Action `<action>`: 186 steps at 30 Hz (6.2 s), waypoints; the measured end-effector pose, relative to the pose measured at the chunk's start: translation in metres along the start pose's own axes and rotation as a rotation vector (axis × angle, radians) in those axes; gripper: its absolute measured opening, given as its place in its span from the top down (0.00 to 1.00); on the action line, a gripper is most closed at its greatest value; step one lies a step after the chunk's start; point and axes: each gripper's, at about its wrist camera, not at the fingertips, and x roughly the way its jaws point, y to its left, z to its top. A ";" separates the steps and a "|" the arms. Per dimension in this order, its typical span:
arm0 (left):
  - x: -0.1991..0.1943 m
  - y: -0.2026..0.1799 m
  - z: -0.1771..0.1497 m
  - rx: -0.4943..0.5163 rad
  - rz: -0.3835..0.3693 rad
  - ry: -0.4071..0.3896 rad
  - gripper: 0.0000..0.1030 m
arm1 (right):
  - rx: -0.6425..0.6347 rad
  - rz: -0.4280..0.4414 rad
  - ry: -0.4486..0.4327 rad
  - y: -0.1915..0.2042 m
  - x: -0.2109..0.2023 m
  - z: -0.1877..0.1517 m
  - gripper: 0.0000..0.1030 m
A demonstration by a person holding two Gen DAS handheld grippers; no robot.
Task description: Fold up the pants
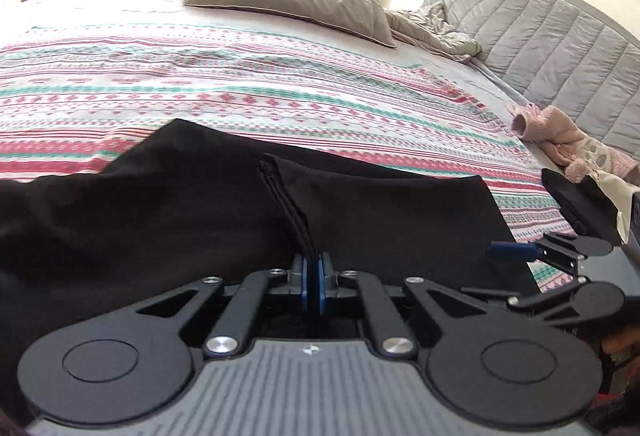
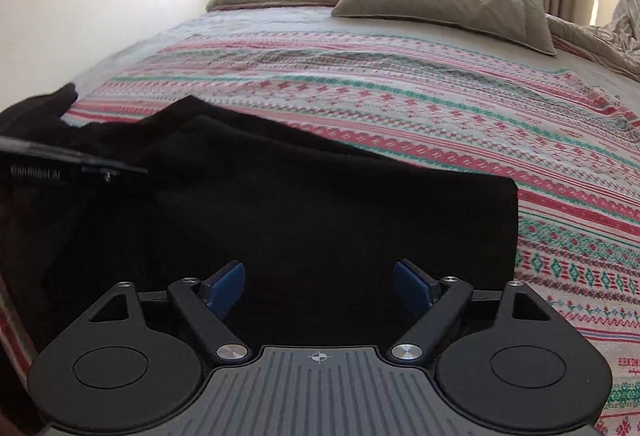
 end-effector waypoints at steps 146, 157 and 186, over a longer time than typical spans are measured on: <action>-0.090 -0.089 -0.093 -0.037 -0.267 -0.075 0.74 | 0.541 0.267 -0.143 -0.054 -0.017 0.080 0.96; -0.111 -0.007 -0.103 -0.180 -0.099 -0.028 0.74 | 0.374 0.333 -0.036 0.068 0.066 0.111 0.95; -0.170 0.074 -0.114 -0.238 0.002 0.024 0.40 | 0.421 0.518 -0.074 0.152 0.115 0.128 0.58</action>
